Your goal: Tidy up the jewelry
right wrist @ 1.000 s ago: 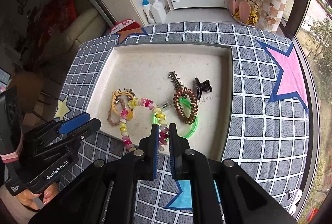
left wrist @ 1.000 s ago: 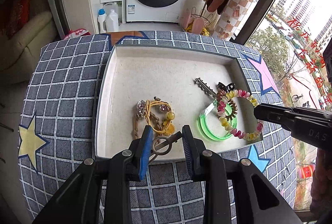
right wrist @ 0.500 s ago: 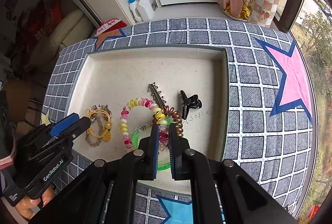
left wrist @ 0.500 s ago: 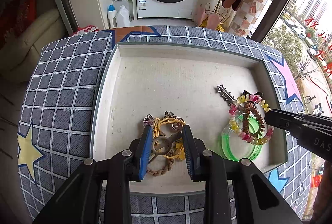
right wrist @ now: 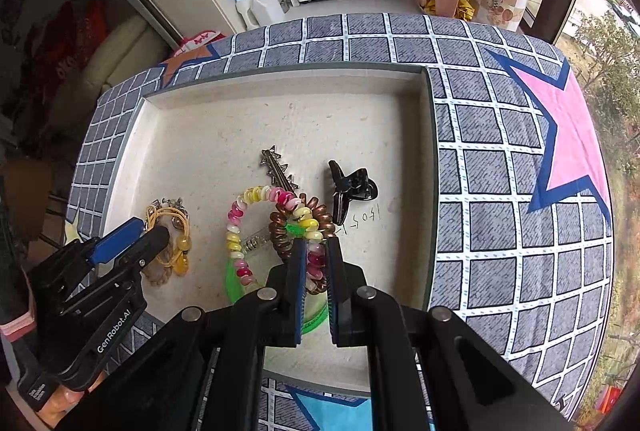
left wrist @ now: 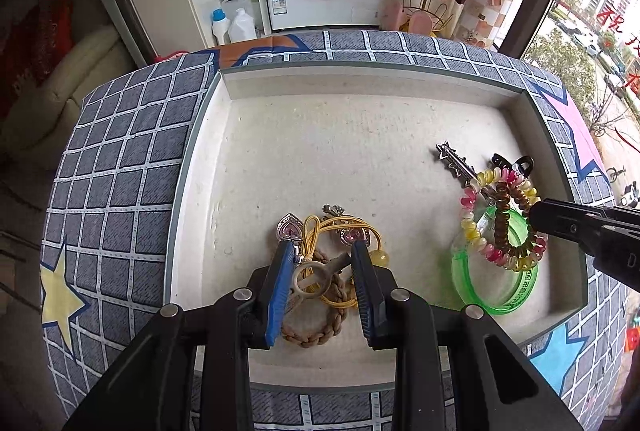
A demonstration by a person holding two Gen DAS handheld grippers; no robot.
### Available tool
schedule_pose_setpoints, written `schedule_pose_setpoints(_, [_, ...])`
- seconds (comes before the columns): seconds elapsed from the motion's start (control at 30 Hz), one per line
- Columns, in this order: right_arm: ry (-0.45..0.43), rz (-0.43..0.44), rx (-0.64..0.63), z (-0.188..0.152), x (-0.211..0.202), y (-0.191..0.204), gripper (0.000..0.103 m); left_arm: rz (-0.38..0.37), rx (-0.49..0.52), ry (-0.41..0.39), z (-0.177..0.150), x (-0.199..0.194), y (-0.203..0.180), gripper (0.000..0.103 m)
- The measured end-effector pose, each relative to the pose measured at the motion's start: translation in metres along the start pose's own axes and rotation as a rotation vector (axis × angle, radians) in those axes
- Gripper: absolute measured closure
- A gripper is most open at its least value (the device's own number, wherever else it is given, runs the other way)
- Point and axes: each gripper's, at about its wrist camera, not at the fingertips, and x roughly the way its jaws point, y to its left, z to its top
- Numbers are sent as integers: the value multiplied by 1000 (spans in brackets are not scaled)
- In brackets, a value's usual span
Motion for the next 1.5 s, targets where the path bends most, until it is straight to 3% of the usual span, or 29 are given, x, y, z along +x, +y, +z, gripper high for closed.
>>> schedule_pose_setpoints(0.27, [7, 9, 9, 1, 2, -1, 91, 13, 6, 1, 1, -1, -2, 60])
schedule_pose_setpoints(0.4, [5, 33, 24, 0, 0, -3, 68, 19, 6, -21, 2, -8, -2, 60])
schedule_pose_setpoints(0.67, [-16, 65, 65, -2, -11, -7, 67, 18, 8, -32, 6, -15, -2, 59])
schedule_pose_setpoints(0.7, [-20, 66, 67, -2, -13, -7, 67, 18, 7, -33, 6, -16, -1, 52])
schedule_pose_setpoints(0.73, [-25, 67, 67, -2, -15, -6, 67, 21, 4, -36, 5, -17, -1, 17])
schedule_pose_setpoints(0.77, [-27, 68, 66, -2, -17, -6, 67, 33, -4, -54, 5, -21, 0, 0])
schedule_pose_setpoints(0.83, [-34, 68, 67, -3, -20, -5, 67, 36, -4, -96, 5, -29, 0, 0])
schedule_pose_setpoints(1.17, [-25, 80, 86, -9, -24, -5, 65, 28, -5, -73, 5, -37, 2, 0])
schedule_pose_setpoints(1.23, [-20, 86, 88, -11, -24, -4, 54, 32, -9, -70, 4, -39, 3, 0])
schedule_pose_setpoints(1.4, [-8, 92, 85, -18, -27, -2, 52, 25, -22, -62, -5, -48, 6, 0])
schedule_pose_setpoints(1.5, [-5, 97, 84, -24, -30, 0, 40, 51, -18, -60, -14, -56, 7, 0])
